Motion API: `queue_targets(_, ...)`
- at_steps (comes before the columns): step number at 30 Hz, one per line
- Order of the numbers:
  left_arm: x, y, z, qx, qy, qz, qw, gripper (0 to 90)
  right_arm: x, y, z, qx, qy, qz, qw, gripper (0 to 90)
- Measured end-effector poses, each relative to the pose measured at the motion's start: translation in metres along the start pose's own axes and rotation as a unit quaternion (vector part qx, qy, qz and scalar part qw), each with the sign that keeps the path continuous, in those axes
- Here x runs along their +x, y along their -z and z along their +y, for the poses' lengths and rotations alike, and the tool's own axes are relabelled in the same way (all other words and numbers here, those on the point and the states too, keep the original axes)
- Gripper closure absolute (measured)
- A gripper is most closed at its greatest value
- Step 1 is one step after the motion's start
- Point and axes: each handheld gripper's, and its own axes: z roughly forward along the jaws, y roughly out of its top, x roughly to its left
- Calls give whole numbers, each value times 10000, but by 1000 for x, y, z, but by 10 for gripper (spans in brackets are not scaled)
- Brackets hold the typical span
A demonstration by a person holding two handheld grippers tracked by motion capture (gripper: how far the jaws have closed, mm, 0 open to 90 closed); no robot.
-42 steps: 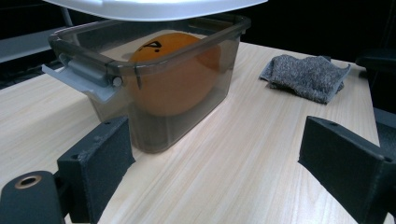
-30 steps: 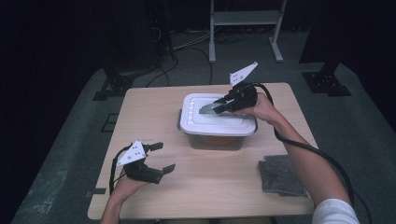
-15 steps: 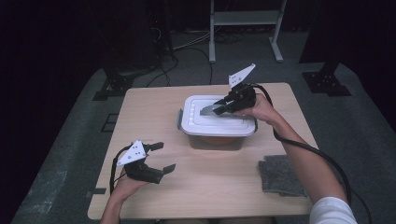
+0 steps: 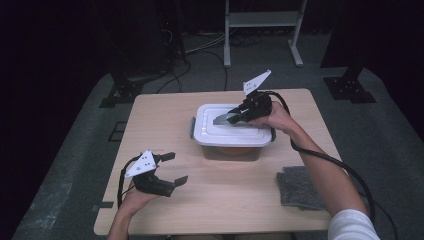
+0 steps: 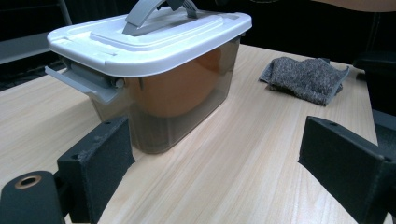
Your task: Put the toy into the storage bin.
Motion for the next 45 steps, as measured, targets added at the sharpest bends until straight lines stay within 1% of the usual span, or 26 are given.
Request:
queue_targets(4, 0, 0, 0, 7, -5, -10, 10000, 86, 0, 0, 0, 20, 11, -8, 10000, 654)
queue_targets(5, 0, 0, 0, 3, -9, -9, 10000, 86, 1, 1, 0, 26, 33, -39, 10000, 625)
queue_targets(6, 0, 0, 0, 3, -9, -9, 10000, 86, 1, 1, 0, 26, 33, -39, 10000, 625)
queue_targets(7, 0, -1, 0, 3, -8, -9, 10000, 86, 2, 3, 2, -70, 53, -133, 9999, 579)
queue_targets(9, -1, -1, 0, 1, -8, -17, 10000, 86, 2, 4, 2, -104, 61, -164, 9998, 577)
queue_targets(11, -1, -2, 0, 2, -7, -32, 10000, 86, 3, 8, 3, -126, 101, -188, 9997, 588)
queue_targets(14, -1, -2, 1, 2, -3, -37, 10000, 86, 3, 8, 3, -111, 85, -170, 9998, 597)
queue_targets(19, -1, -2, 1, 0, -7, -38, 10000, 86, 4, 4, 1, -49, 129, -140, 9998, 652)
queue_targets(24, -2, -2, 1, 7, -14, -34, 10000, 86, 4, 4, 1, -47, 166, -135, 9998, 658)
queue_targets(28, -2, -3, 1, 6, -6, -33, 10000, 86, 3, 4, 0, -90, 136, -108, 9998, 658)
queue_targets(32, -2, -5, 1, 30, -28, -47, 10000, 86, 0, 4, 0, -121, 107, -137, 9998, 657)
queue_targets(39, -1, -5, 1, 17, 1, -62, 10000, 86, -2, 4, 0, -147, 66, -158, 9997, 656)
queue_targets(42, -1, -4, 2, -5, 2, -55, 10000, 86, -2, 3, 0, -154, 34, -112, 9998, 633)
queue_targets(44, -1, -3, 2, -33, 9, -61, 10000, 86, -1, 4, 0, -231, 36, -158, 9996, 576)
queue_targets(45, -1, -3, 2, -42, 13, -67, 10000, 86, 0, 5, 0, -257, 26, -142, 9996, 574)
